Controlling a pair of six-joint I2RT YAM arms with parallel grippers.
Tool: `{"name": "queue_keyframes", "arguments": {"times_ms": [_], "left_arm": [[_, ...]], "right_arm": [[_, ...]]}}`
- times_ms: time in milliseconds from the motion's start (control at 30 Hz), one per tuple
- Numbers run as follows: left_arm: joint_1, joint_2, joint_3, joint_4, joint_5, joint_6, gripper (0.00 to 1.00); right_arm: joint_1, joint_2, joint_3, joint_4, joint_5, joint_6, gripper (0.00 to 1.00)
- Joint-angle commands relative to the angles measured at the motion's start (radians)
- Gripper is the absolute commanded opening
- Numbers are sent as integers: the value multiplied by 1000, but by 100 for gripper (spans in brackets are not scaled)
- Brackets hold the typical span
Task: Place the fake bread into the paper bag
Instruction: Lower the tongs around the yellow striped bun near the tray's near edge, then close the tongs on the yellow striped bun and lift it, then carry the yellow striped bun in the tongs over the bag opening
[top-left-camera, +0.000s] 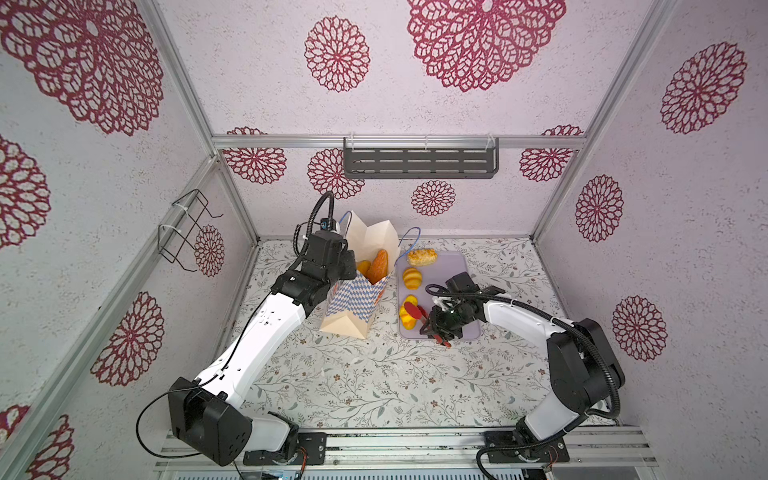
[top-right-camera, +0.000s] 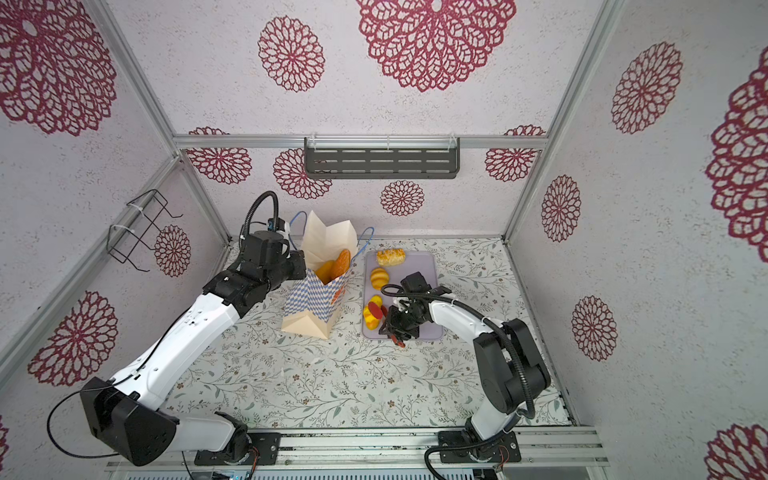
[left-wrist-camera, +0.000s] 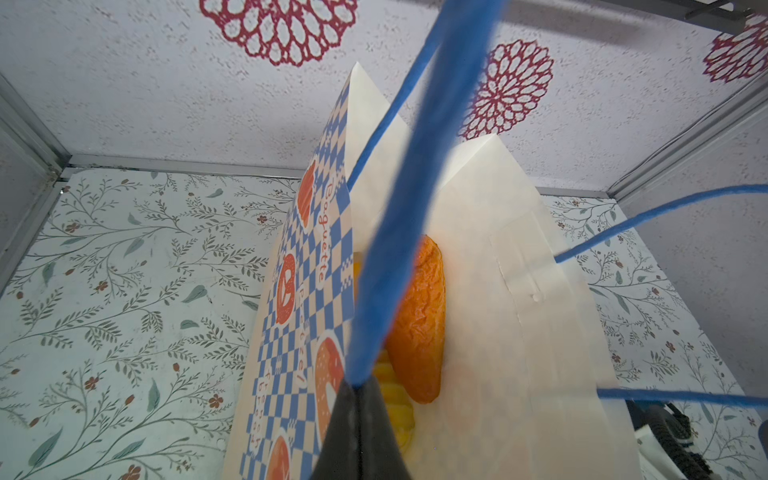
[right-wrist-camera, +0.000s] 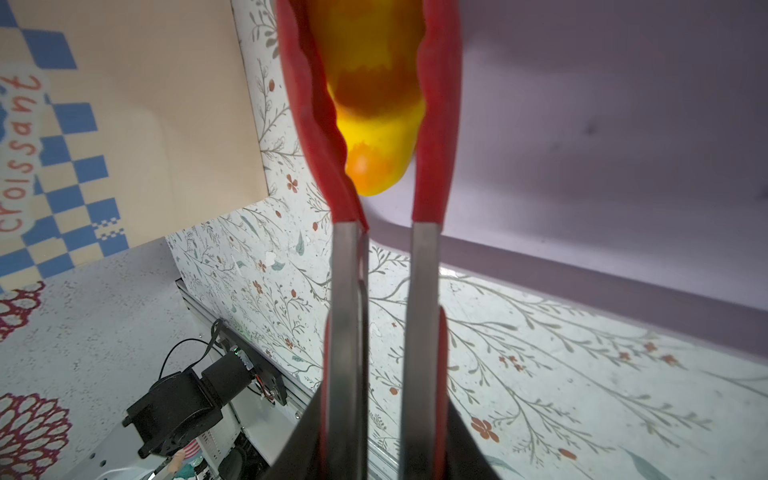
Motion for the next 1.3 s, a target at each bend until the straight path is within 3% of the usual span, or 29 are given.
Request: {"name": "queue_keyframes", "arguments": {"times_ms": [0, 467, 1000, 1267], "left_arm": [[6, -17, 16, 29, 8, -2, 0], [6, 9, 50, 31, 41, -23, 0], [6, 15, 66, 15, 59, -46, 0], [6, 18, 71, 12, 62, -52, 0]], "right_arm": [[-26, -82, 1, -4, 2, -20, 31], [-150, -234, 32, -62, 13, -57, 30], [-205, -287, 410, -141, 169, -108, 29], [-158, -232, 543, 26, 87, -47, 30]]}}
